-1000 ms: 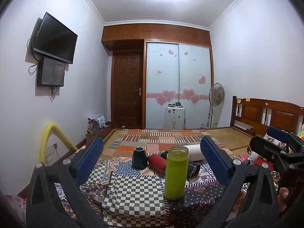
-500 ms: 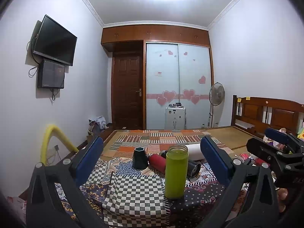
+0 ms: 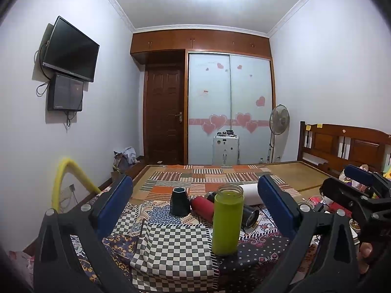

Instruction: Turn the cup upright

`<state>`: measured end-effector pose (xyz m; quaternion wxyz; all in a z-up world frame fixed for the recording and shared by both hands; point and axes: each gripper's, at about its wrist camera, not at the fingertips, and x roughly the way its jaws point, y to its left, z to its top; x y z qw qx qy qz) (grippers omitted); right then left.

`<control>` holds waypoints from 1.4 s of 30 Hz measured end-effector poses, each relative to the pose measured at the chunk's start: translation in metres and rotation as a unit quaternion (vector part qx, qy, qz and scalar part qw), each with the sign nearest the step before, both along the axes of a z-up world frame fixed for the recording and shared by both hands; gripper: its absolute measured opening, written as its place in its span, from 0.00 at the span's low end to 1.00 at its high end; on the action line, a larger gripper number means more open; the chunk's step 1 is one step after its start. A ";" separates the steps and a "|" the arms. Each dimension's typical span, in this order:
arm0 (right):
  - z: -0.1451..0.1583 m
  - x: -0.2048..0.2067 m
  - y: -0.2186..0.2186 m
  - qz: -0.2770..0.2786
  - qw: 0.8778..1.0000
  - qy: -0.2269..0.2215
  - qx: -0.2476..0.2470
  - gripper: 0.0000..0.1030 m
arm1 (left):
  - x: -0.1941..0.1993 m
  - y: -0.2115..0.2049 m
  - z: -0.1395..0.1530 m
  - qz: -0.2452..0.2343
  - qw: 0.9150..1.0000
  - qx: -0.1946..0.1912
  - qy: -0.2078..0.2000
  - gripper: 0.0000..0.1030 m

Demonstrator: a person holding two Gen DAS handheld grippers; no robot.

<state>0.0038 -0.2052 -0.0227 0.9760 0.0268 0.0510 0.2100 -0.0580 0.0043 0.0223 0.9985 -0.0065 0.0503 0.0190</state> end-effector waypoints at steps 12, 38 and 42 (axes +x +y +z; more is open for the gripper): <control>-0.001 0.000 -0.002 -0.003 1.000 0.002 0.000 1.00 | 0.002 0.004 -0.001 -0.002 1.000 -0.002 0.003 1.00; 0.000 0.002 -0.003 -0.003 1.000 0.001 -0.001 1.00 | 0.009 0.005 -0.002 -0.016 1.000 -0.007 0.015 1.00; 0.000 0.003 -0.002 -0.003 1.000 0.002 -0.002 1.00 | 0.011 0.005 -0.003 -0.017 1.000 -0.010 0.019 1.00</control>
